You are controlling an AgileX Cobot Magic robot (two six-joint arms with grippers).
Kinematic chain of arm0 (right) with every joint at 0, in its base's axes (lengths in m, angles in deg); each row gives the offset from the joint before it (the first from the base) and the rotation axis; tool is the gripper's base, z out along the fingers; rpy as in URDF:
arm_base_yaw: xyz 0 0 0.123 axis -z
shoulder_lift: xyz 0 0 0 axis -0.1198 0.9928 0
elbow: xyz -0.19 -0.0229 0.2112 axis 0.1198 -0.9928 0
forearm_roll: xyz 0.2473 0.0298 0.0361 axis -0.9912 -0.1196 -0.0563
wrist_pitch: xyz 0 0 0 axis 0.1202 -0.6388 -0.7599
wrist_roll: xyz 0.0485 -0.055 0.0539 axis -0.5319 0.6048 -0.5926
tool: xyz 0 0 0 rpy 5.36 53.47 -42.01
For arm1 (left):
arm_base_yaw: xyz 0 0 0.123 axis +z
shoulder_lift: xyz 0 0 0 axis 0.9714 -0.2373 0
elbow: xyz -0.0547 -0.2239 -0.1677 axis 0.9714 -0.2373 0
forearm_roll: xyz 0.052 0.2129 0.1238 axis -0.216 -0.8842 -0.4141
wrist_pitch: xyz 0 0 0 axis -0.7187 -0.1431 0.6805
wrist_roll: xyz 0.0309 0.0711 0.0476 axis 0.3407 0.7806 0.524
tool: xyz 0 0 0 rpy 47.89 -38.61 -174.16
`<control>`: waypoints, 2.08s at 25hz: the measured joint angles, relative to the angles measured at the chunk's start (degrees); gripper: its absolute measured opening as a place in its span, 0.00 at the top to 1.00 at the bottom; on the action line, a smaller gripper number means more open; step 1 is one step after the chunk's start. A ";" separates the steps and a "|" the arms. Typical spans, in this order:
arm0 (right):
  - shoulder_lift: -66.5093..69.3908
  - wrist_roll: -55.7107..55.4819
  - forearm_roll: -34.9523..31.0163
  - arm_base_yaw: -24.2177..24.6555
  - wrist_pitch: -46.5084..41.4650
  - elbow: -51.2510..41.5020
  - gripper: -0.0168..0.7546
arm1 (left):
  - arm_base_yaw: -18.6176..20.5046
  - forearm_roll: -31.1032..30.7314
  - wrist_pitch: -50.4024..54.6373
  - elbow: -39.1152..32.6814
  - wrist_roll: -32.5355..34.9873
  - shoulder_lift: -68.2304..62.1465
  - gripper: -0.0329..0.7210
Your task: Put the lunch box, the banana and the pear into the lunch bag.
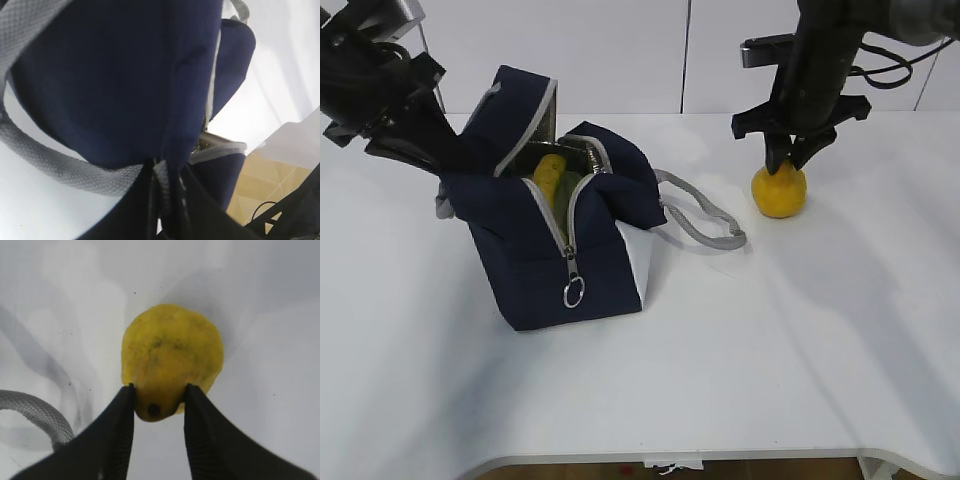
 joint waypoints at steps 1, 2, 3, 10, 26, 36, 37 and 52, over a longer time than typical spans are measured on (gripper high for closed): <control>0.00 0.00 0.00 0.00 0.00 0.00 0.66 | 0.00 0.00 0.00 0.00 0.00 0.00 0.94; 0.00 0.00 0.00 0.00 -0.12 0.00 0.66 | 0.00 0.00 0.00 0.00 0.00 0.00 0.94; 0.00 0.00 0.00 0.00 -0.12 0.00 0.67 | 0.00 0.00 0.00 0.00 0.00 0.00 0.94; 0.25 0.00 0.02 0.00 -0.88 3.45 0.69 | 0.00 0.00 0.00 0.00 0.00 0.00 0.94; -14.63 5.49 -31.98 0.00 -2.07 5.38 0.70 | 0.00 0.00 0.10 0.00 0.00 0.00 0.94; -13.39 8.17 -37.89 -4.91 -2.07 2.77 0.70 | 0.00 0.00 0.10 0.00 0.00 0.00 0.94; -12.93 8.27 -38.52 -5.17 -2.07 2.67 0.70 | 0.00 0.00 0.10 0.00 0.00 0.00 0.94; -2.67 14.16 -51.92 -10.84 -1.54 2.39 0.70 | 0.00 0.22 0.21 0.00 0.00 0.10 0.94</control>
